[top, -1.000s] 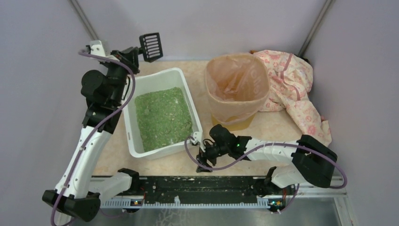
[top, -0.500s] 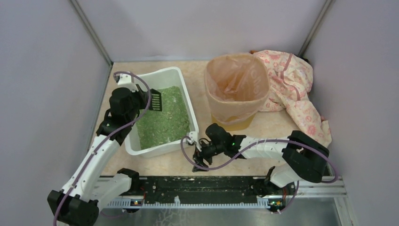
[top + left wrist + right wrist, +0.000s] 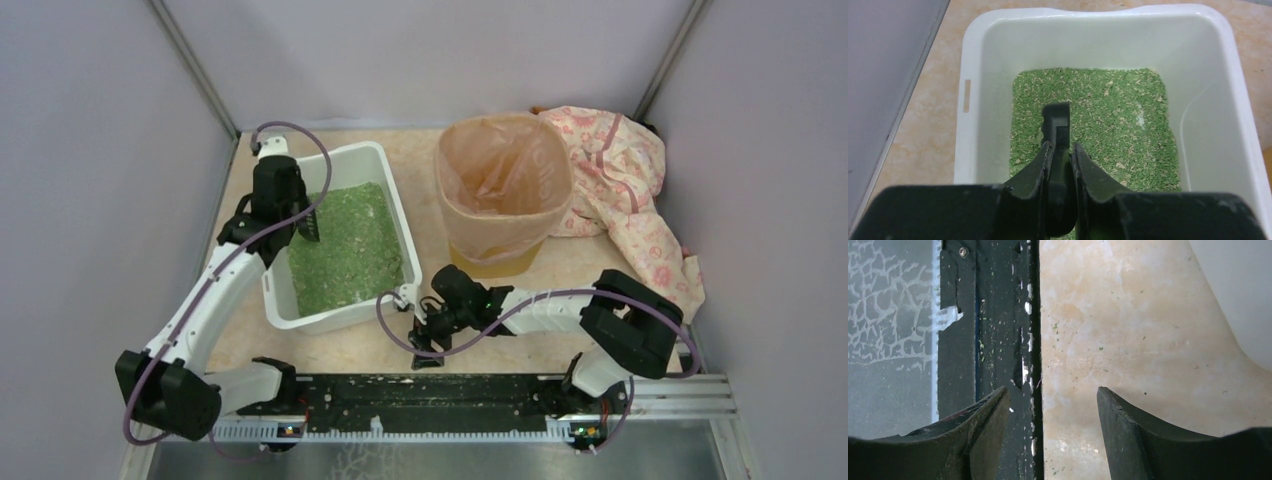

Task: Clean the litter box

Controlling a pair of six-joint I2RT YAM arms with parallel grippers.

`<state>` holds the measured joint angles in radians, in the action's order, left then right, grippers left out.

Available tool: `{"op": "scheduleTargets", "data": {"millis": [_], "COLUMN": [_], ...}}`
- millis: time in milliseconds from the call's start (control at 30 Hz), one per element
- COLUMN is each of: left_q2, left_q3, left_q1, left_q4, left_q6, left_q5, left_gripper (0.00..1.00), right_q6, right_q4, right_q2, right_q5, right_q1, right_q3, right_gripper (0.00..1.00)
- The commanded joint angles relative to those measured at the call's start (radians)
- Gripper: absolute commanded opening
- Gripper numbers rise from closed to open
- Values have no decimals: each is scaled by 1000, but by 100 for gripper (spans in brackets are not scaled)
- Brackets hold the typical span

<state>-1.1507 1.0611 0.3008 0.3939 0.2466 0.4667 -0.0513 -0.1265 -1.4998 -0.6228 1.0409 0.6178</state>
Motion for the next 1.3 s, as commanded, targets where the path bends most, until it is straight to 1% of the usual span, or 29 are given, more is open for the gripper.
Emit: {"op": "scheduleTargets", "data": {"millis": [0,200,267,433,633,733,800,933,1133,1267], "left_q2": [-61,-112,-125,-161,-250,-265,-266,-273,-274,-230], "left_q3": [62,42,47,64,88,79,69,65,55,42], "left_q1": [-36,-117,-141,-171,-193,-202,-216,-235,-268,-294], "left_q4": [45,-13,-19,-18,24,17,-4,-23,-71,-121], "left_q6": [10,-12,-39,-67,-32,0,24,74,157,218], "left_q5": [54,32,24,11,-144,-234,-343,-506,-610,-647], "left_gripper": [0,0,0,0,0,0,0,0,0,0], "right_q6": [-11,-26,-28,-23,-18,-18,-16,-16,-16,-16], "right_q4": [-31,-13,-14,-27,-35,-35,-37,-39,-46,-45], "right_q2": [-6,-2,-5,-10,-8,-4,-1,-3,-15,-21], "right_q5": [-23,-21,-19,-31,-34,-27,-22,-19,-21,-19], "right_q1": [6,6,5,5,5,5,5,5,5,5], "right_q3": [55,58,56,59,55,47,41,34,38,36], "right_gripper": [65,65,65,65,64,64,64,64,64,63]}}
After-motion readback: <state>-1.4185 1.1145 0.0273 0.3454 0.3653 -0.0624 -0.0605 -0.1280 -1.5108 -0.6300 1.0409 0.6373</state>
